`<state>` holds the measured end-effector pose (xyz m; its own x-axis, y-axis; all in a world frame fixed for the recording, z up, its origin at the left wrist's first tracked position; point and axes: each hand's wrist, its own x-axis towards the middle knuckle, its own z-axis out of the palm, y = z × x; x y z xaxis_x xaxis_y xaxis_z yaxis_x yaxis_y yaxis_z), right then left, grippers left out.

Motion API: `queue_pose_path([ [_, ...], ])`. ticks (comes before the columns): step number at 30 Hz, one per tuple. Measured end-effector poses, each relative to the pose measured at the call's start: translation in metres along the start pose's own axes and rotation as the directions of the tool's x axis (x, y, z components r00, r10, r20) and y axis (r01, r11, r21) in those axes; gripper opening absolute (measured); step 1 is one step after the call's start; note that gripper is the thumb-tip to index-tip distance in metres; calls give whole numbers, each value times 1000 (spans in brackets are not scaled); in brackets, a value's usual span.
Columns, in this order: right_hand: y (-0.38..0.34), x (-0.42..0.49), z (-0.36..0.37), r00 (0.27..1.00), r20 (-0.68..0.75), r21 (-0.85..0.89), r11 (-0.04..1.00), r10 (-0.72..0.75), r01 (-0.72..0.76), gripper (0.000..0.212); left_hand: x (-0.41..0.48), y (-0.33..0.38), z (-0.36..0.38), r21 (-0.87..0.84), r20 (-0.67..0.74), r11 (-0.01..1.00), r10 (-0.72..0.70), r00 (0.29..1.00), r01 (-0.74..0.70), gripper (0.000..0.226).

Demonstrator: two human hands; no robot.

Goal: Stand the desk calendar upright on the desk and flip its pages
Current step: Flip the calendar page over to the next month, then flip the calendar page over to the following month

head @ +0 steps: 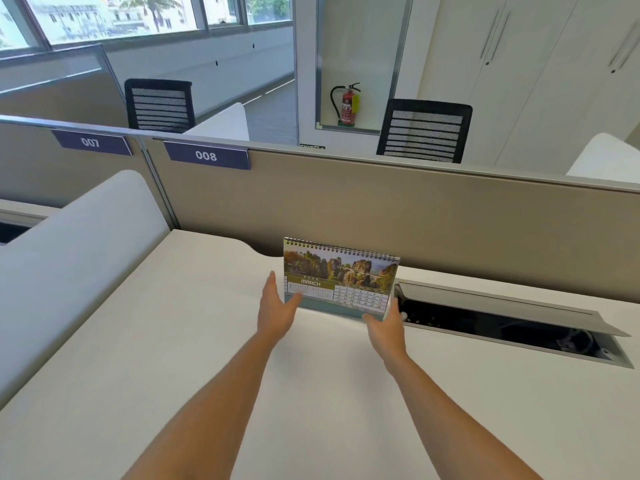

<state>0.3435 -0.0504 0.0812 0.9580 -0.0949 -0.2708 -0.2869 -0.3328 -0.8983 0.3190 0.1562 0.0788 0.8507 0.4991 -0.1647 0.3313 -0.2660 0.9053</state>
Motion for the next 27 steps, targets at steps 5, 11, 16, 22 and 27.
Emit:
queue_pose_path([
  [5, -4, -1, -3, 992, 123, -86, 996, 18, -7, 83, 14, 12, 9, -42, 84, 999, 0, 996, 3, 59],
  [11, -9, -6, -3, 989, 138, -151, 986, -46, 67, 78, 9, 15, 16, -47, 75, 998, 41, 996, -37, 57],
  [16, -10, -9, -3, 990, 132, -177, 981, -51, 75, 78, 7, 16, 18, -31, 48, 999, 24, 999, -22, 61],
  [22, -3, -16, -7, 989, 120, -220, 969, -90, 115, 69, 0, 11, 12, -4, 25, 1000, 27, 999, -27, 48],
  [27, -9, -21, -21, 998, 46, 16, 999, -47, 46, 31, -11, 14, -8, -8, 12, 1000, -18, 1000, 18, 42],
])
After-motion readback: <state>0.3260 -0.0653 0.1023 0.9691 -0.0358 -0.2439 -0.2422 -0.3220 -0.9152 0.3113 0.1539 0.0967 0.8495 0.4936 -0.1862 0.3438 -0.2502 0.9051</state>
